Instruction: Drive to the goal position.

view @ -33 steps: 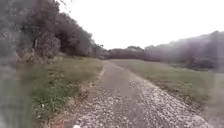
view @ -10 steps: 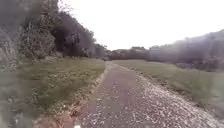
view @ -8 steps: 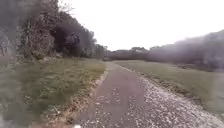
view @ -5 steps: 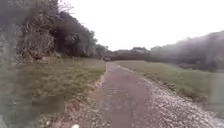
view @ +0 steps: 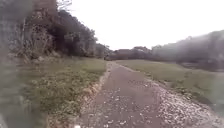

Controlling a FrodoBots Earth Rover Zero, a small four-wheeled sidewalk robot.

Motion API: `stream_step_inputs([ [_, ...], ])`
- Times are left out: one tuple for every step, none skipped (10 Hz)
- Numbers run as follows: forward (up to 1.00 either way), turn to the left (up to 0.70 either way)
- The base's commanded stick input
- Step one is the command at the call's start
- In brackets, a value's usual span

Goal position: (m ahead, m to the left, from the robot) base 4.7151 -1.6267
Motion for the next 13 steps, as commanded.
stream_step_inputs([
  [0.7, -0.14],
  [0.7, -0.14],
  [0.7, -0.14],
  [0.7, -0.14],
  [0.7, -0.14],
  [0.7, -0.14],
  [0.7, -0.14],
  [0.7, -0.14],
  [0.7, -0.14],
  [0.7, -0.14],
  [0.7, -0.14],
  [0.7, -0.14],
  [0.7, -0.14],
])
